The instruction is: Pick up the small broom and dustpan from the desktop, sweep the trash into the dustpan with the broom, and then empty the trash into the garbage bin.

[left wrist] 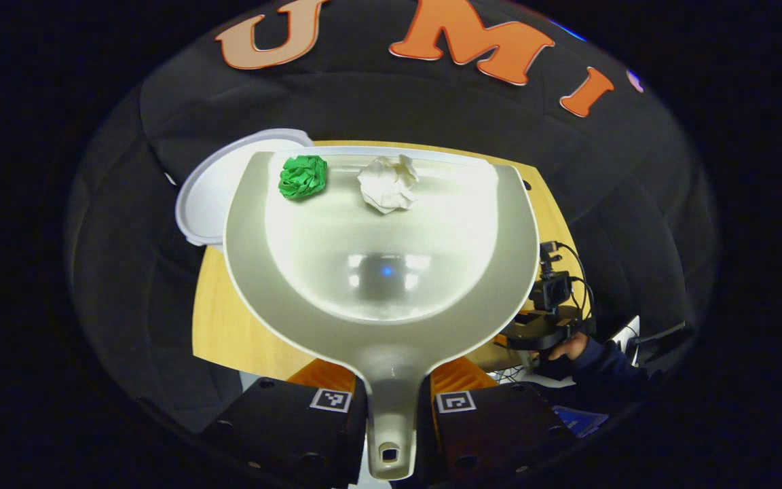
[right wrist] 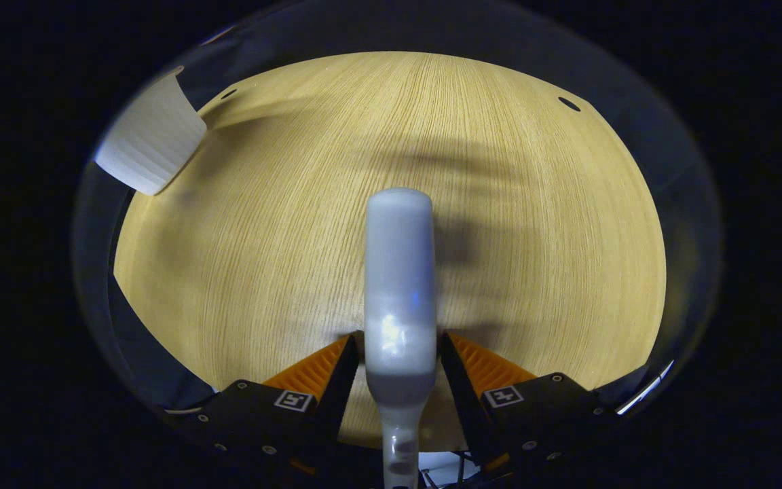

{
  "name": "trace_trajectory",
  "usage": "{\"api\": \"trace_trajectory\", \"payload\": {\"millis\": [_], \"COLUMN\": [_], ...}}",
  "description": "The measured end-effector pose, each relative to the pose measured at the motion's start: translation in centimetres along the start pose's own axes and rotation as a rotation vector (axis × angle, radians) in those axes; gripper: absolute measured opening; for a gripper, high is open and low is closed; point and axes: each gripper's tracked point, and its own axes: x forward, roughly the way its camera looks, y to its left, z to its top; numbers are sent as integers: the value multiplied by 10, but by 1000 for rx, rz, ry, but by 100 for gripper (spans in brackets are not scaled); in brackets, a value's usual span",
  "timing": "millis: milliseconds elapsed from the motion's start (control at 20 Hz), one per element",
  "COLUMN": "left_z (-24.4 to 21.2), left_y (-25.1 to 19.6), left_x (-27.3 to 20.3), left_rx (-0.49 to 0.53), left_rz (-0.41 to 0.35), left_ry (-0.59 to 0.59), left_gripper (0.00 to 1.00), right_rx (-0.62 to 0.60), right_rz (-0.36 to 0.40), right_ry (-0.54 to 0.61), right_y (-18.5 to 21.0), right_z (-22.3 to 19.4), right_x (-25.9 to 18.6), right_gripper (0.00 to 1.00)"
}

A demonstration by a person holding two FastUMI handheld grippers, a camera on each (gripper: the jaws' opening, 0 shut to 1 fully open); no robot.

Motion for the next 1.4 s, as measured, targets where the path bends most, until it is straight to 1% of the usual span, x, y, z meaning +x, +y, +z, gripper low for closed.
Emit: {"api": "trace_trajectory", "payload": {"millis": [50, 200, 250, 300, 350, 450, 600, 700, 850, 1000, 1250, 1300, 1350, 1400], "left_z": [9, 29, 32, 34, 36, 41, 54, 56, 71, 84, 104, 109, 109, 107], "left_y": [18, 85, 107, 125, 145, 184, 231, 241, 263, 272, 293, 298, 305, 306], "left_x": [-3, -9, -9, -5, -5, -4, -13, -23, -38, -46, -58, -55, -49, -48], "left_rx": [-23, -74, -80, -83, -68, -3, 160, 290, 498, 667, 1037, 1099, 1119, 1096], "left_rz": [28, 130, 169, 209, 245, 331, 484, 590, 733, 853, 1134, 1178, 1196, 1188], "left_ry": [-7, -12, 1, 15, 31, 67, 112, 144, 184, 188, 187, 178, 172, 164], "left_gripper": [31, 31, 31, 31, 31, 31, 31, 31, 31, 31, 30, 30, 30, 30], "right_rx": [-4, -8, -2, 6, 14, 27, 54, 64, 74, 83, 90, 92, 96, 98], "right_rz": [0, 0, 2, 4, 3, -5, -9, -7, 3, 11, 17, 20, 21, 27], "right_ry": [-2, -1, 1, 3, 4, 4, 0, 1, -3, -4, -12, -11, -12, -13], "right_y": [1, 5, 7, 7, 7, 5, 3, 3, 6, 7, 5, 4, 4, 4], "right_z": [-1, -1, -2, -1, -2, -1, 0, 0, -2, -3, -6, -6, -7, -7], "right_x": [0, 0, 0, -1, -1, -2, -4, -5, -7, -10, -14, -14, -14, -15], "right_gripper": [82, 89, 93, 94, 95, 95, 95, 95, 95, 95, 95, 95, 95, 95]}}
